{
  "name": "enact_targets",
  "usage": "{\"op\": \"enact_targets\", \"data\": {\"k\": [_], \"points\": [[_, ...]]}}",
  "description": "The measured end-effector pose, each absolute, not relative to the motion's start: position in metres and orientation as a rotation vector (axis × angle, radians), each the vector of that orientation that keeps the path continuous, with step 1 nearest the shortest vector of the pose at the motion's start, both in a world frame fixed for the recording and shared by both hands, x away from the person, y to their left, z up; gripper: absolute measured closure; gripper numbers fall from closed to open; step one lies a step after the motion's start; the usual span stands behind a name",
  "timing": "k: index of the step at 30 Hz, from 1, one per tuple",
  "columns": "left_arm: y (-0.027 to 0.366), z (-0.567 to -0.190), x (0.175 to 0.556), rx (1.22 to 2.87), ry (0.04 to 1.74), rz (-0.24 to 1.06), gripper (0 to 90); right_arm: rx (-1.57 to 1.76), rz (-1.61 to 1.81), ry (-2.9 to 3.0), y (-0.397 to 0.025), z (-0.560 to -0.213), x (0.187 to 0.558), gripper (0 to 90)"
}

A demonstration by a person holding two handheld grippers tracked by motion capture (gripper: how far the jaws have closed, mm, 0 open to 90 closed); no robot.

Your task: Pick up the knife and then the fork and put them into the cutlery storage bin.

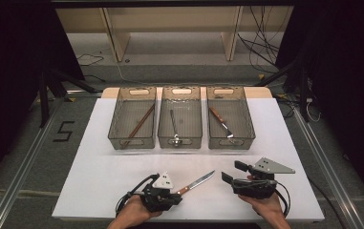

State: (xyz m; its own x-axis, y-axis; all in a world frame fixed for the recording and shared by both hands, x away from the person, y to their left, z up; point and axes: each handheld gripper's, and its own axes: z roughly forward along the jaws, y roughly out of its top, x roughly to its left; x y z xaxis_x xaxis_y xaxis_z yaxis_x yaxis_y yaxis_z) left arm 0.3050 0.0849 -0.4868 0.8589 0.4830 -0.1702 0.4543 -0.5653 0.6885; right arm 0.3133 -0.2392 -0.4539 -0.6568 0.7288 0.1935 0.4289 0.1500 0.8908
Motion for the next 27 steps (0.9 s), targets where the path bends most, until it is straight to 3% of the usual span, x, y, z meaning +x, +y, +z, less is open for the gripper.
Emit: {"op": "enact_targets", "data": {"k": [7,13,18,27], "points": [[0.086,-0.468,0.309,2.236,0.694,0.132,46.1,1.12,1.52,2.152,-0.239,-0.453,0.312,29.2],[0.084,-0.472,0.316,2.319,0.75,0.15,29.0,1.121,1.52,2.153,-0.24,-0.453,0.312,28.9],[0.079,-0.478,0.316,2.368,0.741,0.175,30.5,1.119,1.521,2.155,-0.24,-0.453,0.312,28.9],[0.076,-0.481,0.316,2.433,0.697,0.168,52.1,1.114,1.518,2.159,-0.239,-0.454,0.312,28.9]]}}
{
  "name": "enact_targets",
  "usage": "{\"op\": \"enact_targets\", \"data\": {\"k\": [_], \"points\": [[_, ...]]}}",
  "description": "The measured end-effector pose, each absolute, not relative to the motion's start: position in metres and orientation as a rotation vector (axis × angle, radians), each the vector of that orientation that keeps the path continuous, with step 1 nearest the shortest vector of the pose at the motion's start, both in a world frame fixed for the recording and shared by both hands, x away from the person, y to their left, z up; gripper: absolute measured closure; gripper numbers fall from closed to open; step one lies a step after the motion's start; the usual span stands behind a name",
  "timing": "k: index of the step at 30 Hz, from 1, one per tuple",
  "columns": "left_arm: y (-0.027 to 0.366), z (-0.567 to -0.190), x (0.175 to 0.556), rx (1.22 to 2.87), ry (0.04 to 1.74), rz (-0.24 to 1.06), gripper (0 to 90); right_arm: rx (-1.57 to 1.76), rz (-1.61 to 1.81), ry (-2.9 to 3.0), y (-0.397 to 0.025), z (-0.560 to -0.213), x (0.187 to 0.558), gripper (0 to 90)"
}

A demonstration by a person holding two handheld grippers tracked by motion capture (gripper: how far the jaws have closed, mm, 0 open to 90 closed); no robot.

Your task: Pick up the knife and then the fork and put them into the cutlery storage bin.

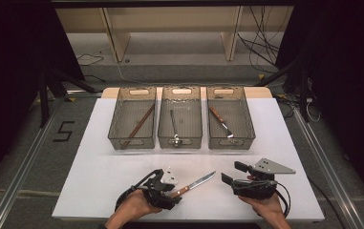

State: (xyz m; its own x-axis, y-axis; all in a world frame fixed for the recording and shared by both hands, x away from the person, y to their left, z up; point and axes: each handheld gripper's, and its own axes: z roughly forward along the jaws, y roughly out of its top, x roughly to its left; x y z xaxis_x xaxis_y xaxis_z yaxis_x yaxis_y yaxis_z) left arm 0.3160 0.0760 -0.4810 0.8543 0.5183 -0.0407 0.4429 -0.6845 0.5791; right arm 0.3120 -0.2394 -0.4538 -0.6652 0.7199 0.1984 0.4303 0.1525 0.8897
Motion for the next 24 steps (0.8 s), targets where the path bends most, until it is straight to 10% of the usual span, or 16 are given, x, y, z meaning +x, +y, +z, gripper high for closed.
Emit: {"op": "enact_targets", "data": {"k": [8,24], "points": [[0.076,-0.481,0.313,2.452,0.661,0.207,73.6,1.115,1.512,2.171,-0.238,-0.454,0.312,29.0],[0.083,-0.474,0.319,2.374,0.693,0.166,75.6,1.048,1.531,2.192,-0.229,-0.45,0.307,29.3]]}}
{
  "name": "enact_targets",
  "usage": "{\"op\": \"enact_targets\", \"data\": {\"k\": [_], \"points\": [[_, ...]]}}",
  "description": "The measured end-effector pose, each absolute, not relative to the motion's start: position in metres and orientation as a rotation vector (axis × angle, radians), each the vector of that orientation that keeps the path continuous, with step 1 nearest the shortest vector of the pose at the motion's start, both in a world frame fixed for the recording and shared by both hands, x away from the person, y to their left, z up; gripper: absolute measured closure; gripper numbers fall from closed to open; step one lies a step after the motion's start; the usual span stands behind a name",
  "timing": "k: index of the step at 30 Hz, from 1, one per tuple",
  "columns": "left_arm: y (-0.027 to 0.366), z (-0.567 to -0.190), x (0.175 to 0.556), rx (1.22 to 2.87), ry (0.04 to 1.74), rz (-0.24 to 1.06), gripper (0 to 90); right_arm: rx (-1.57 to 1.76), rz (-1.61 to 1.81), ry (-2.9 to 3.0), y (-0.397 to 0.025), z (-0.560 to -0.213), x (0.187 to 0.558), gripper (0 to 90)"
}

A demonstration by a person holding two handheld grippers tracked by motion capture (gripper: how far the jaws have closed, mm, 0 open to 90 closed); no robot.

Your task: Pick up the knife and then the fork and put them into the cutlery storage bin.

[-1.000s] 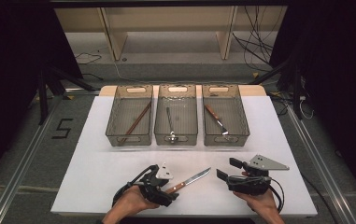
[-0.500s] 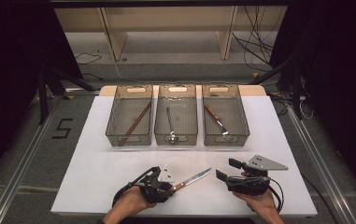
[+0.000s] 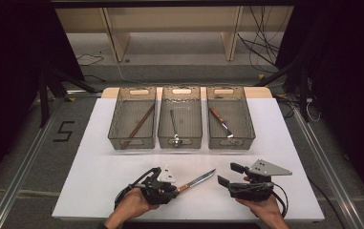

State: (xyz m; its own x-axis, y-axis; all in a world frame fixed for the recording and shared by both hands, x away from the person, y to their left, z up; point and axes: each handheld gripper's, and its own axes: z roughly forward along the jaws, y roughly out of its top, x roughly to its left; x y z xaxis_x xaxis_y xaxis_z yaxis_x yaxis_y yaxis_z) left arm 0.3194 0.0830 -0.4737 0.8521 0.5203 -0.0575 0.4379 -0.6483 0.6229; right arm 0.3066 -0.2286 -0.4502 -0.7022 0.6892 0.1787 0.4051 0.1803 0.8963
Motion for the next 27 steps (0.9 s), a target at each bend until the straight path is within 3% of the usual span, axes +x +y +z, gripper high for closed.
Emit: {"op": "enact_targets", "data": {"k": [18,27], "points": [[0.074,-0.442,0.324,2.349,0.635,0.04,75.5,0.461,1.229,2.273,-0.169,-0.45,0.269,29.3],[0.07,-0.436,0.326,2.38,0.611,0.006,75.5,0.224,0.938,2.22,-0.146,-0.464,0.259,35.4]]}}
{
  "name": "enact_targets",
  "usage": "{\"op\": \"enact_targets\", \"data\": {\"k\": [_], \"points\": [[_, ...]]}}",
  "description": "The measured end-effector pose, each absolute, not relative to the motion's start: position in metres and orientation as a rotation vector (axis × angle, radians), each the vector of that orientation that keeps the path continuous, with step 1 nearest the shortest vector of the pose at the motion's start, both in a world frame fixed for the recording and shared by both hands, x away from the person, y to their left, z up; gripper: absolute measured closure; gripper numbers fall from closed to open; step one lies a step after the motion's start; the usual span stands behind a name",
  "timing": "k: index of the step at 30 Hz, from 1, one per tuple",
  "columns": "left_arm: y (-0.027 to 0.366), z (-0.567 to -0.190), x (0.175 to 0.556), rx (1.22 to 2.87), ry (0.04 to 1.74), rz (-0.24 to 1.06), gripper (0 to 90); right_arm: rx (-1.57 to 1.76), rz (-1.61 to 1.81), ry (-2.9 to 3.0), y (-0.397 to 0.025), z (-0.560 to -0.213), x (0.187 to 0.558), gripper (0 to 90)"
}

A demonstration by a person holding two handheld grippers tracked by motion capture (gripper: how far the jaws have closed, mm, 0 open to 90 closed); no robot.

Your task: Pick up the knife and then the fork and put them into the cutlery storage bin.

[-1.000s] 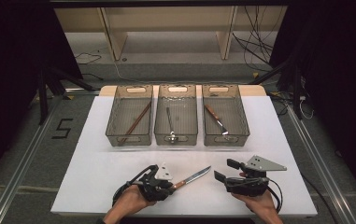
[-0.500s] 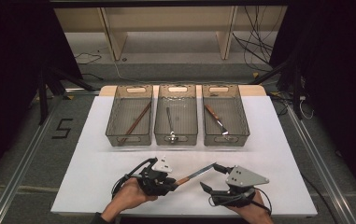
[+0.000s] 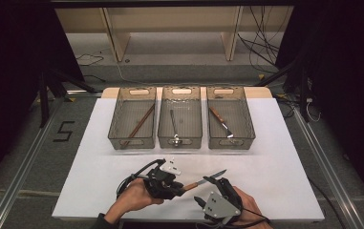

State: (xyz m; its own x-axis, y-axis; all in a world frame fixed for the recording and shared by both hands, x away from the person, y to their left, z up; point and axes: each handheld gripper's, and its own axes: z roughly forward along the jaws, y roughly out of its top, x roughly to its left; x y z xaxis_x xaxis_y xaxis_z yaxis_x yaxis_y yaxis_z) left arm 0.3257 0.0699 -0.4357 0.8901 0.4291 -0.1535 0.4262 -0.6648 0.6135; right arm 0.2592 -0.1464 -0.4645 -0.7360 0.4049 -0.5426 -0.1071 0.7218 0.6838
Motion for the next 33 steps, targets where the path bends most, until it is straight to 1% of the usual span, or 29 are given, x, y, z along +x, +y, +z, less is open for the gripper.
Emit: {"op": "enact_targets", "data": {"k": [5,13,22,26,29,33], "points": [[0.068,-0.432,0.325,2.376,0.597,-0.013,75.5,0.092,0.788,2.151,-0.137,-0.472,0.255,44.1],[0.068,-0.428,0.324,2.376,0.582,-0.035,75.5,-0.006,0.7,2.088,-0.13,-0.48,0.253,52.6],[0.069,-0.426,0.323,2.369,0.583,-0.067,75.5,-0.1,0.62,2.008,-0.126,-0.484,0.251,66.1],[0.07,-0.425,0.323,2.361,0.584,-0.084,75.4,-0.138,0.587,1.987,-0.126,-0.487,0.25,70.2],[0.07,-0.425,0.324,2.351,0.592,-0.092,75.4,-0.159,0.568,1.967,-0.125,-0.49,0.248,76.6],[0.072,-0.424,0.324,2.343,0.598,-0.102,75.3,-0.199,0.542,1.94,-0.125,-0.492,0.248,79.2]]}}
